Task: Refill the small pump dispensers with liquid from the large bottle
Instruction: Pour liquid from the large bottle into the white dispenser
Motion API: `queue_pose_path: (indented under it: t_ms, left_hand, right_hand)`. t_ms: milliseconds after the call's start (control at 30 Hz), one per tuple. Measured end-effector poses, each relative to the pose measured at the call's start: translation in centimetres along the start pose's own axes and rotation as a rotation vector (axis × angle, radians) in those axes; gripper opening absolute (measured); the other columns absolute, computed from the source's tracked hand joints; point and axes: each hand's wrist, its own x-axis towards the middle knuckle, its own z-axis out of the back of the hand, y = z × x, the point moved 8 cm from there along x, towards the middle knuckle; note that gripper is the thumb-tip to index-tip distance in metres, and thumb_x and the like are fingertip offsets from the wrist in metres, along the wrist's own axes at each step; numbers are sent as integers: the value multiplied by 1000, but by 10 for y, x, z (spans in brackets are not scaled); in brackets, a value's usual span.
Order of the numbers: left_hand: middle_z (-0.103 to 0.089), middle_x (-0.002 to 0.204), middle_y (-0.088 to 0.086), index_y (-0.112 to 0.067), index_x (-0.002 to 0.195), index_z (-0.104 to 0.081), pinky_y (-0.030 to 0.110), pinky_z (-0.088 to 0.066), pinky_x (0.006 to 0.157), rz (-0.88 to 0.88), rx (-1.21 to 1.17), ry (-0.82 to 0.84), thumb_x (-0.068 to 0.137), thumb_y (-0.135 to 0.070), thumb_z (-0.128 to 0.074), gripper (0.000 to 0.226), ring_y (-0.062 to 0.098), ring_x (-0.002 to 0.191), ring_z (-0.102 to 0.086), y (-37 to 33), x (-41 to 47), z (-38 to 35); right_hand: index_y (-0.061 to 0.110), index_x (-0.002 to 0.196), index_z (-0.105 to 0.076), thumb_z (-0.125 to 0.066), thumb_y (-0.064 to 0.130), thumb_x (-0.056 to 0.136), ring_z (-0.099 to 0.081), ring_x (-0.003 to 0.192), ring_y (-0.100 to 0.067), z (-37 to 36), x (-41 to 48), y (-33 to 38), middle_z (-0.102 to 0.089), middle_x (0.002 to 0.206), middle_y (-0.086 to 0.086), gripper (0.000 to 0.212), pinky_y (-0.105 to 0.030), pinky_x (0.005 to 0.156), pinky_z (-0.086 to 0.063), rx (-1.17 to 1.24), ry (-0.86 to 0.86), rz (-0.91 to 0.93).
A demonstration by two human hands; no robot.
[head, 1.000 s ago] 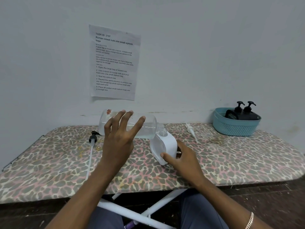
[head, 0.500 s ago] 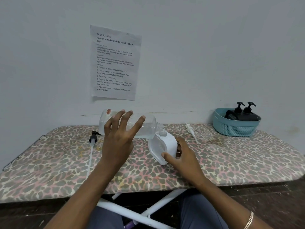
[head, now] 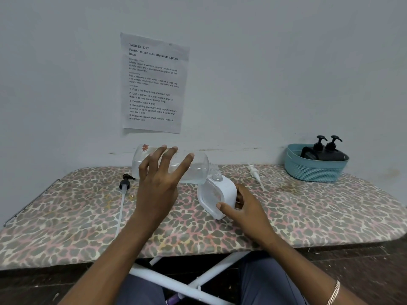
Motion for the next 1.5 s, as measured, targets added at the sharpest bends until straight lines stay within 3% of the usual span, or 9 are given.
queue_pose_path:
  t_ms: [633, 933, 1200, 1500]
  left_hand:
    - [-59, 144, 15, -26, 145, -62, 50, -31, 109, -5, 0, -4, 66, 20, -67, 92, 36, 141, -43, 1, 1, -1]
    - [-59, 145, 14, -26, 146, -61, 50, -31, 108, -8, 7, -1, 65, 19, -70, 93, 37, 141, -44, 1, 1, -1]
    - [-59, 145, 13, -27, 146, -62, 49, -30, 110, -9, 10, 4, 66, 18, -70, 92, 37, 141, -46, 0, 1, -3]
    - [-59, 145, 14, -26, 146, -61, 50, -31, 109, -7, 5, 0, 67, 19, -69, 91, 38, 142, -45, 1, 2, -2]
  right_hand:
    - [41, 136, -57, -82, 49, 85, -66, 116, -2, -2, 5, -7, -68, 127, 21, 57, -39, 99, -58, 29, 41, 5]
    - [42, 138, -56, -83, 49, 82, -65, 118, -2, -1, 6, -8, -67, 129, 21, 62, -36, 100, -57, 38, 69, -2]
    - [38, 138, -57, -84, 36, 85, -64, 115, 4, 0, 6, -7, -68, 128, 22, 60, -18, 88, -54, 40, 85, -5]
    - [36, 139, -58, -85, 34, 84, -65, 117, 0, 0, 6, -9, -69, 127, 19, 61, -25, 95, -56, 65, 94, -14]
